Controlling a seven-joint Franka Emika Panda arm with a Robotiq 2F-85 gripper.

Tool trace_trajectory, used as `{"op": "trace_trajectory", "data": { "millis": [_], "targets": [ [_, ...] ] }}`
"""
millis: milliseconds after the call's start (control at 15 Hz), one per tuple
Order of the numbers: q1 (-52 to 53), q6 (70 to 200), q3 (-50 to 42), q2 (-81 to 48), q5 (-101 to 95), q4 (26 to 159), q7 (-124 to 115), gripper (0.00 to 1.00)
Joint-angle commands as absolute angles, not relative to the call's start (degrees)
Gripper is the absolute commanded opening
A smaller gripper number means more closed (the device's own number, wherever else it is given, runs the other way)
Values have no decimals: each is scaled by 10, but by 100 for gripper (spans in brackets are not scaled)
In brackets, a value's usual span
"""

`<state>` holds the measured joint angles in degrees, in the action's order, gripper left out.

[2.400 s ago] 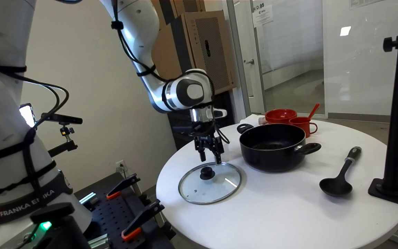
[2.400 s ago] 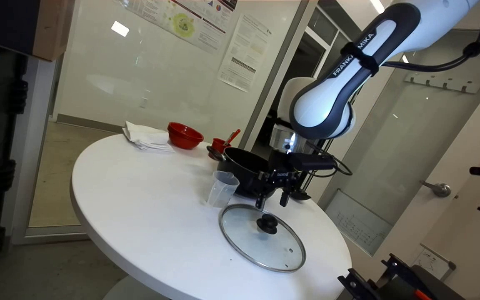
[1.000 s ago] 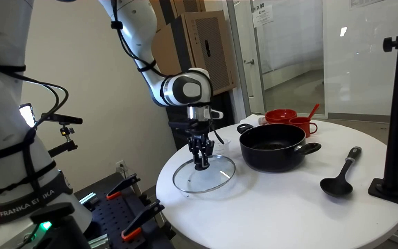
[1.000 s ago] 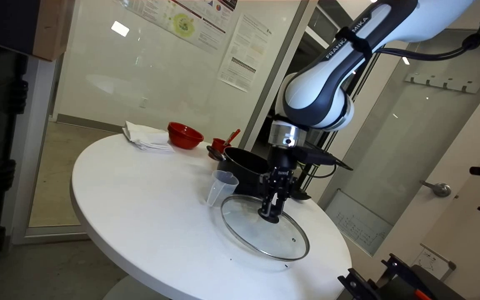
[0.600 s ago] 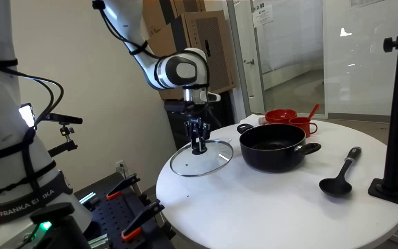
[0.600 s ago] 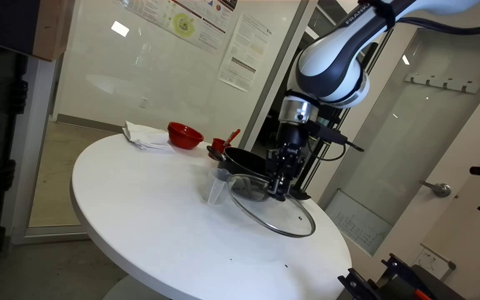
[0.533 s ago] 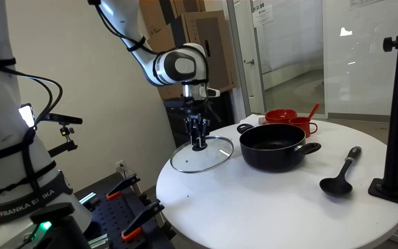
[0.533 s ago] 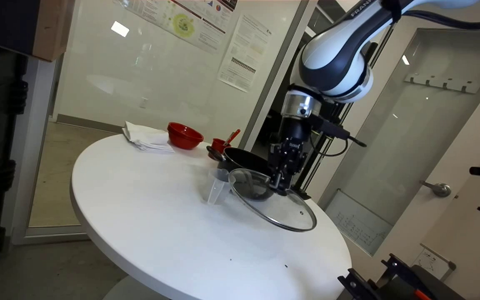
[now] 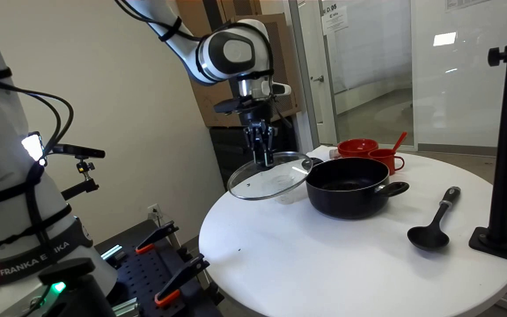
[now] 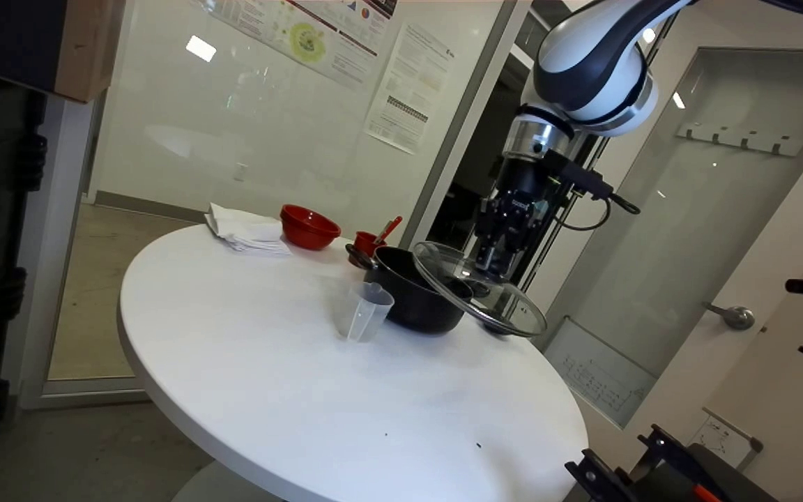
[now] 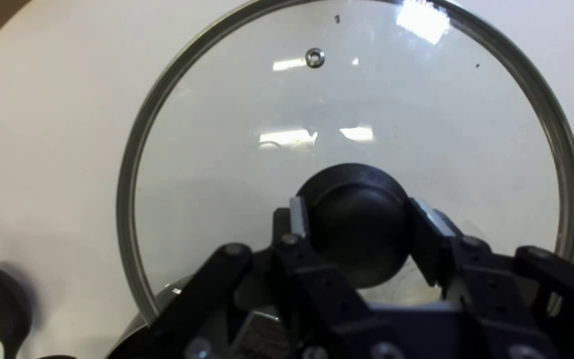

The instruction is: Put the lid on the black pot

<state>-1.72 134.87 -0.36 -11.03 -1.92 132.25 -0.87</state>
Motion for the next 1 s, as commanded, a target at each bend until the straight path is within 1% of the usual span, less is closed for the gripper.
{"op": "trace_trajectory", "data": {
  "millis": [0,400,933],
  "targets": [
    [-39,1320,-35,-116,-21,1269,-17,26],
    [-60,1282,-68,-157,-29,1152,-32,26],
    [-76,1175,-57,-278,14,986,-6,26]
  ]
}}
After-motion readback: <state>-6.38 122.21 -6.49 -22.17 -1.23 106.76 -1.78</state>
